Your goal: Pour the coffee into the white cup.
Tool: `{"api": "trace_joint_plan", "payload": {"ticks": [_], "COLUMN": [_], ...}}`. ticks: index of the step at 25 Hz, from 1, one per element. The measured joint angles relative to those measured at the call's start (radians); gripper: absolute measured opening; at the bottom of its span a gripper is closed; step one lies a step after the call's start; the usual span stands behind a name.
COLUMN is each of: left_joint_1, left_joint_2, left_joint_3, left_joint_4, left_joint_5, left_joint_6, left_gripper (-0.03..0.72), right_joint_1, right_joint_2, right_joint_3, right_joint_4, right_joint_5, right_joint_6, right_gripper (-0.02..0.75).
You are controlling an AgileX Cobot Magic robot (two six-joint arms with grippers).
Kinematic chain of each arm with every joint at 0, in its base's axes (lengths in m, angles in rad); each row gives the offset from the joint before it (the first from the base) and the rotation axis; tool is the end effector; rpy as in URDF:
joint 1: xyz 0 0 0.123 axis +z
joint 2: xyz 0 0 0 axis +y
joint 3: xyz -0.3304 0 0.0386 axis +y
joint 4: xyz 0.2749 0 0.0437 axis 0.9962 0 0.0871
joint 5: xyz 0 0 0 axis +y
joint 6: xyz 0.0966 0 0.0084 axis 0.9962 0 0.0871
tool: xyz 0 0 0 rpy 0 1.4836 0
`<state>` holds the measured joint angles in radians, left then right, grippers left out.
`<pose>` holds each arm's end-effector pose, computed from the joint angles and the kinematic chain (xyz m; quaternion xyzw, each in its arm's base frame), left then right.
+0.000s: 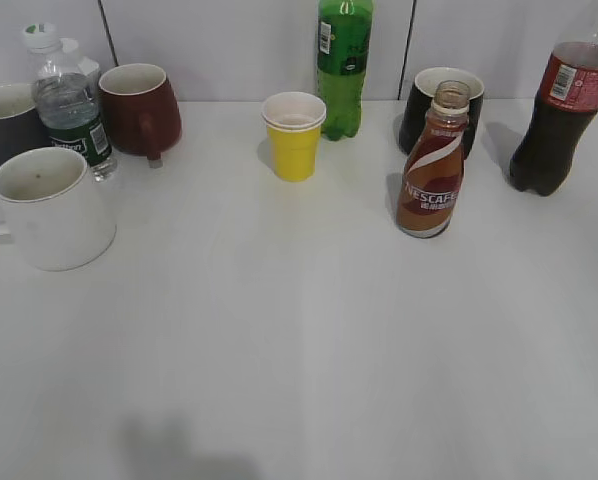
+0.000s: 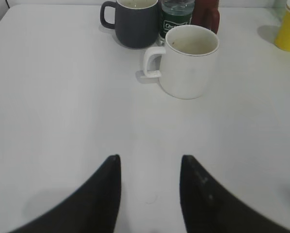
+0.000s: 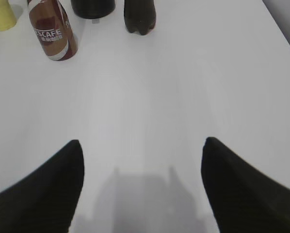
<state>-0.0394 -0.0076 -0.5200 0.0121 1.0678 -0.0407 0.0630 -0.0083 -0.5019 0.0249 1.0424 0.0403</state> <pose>-0.0279 0.0021 0.2928 -0.0009 0.8478 -0.0152 0.5301 -0.0248 0.0005 0.2895 -0.0100 0.8456 0.0400 0.5322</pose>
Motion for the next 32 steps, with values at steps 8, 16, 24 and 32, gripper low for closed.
{"api": "trace_joint_plan", "payload": {"ticks": [8,16,24,32], "left_joint_1": [0.0,0.0,0.0,0.0], "left_joint_2": [0.0,0.0,0.195,0.523], "left_joint_3": [0.0,-0.001,-0.038,0.045], "left_joint_4": [0.0,-0.005,-0.003,0.048], "left_joint_5": [0.0,-0.007,-0.355,-0.93], "left_joint_6": [0.0,0.0,0.0,0.0], "left_gripper": [0.315,0.315,0.315,0.315], "right_joint_1": [0.0,0.0,0.0,0.0], "right_joint_2": [0.0,0.0,0.0,0.0], "right_joint_3": [0.0,0.0,0.0,0.0], "right_joint_4": [0.0,0.0,0.0,0.0], "right_joint_5": [0.0,0.0,0.0,0.0], "right_joint_6": [0.0,0.0,0.0,0.0], "right_gripper": [0.588,0.588,0.588,0.588]}}
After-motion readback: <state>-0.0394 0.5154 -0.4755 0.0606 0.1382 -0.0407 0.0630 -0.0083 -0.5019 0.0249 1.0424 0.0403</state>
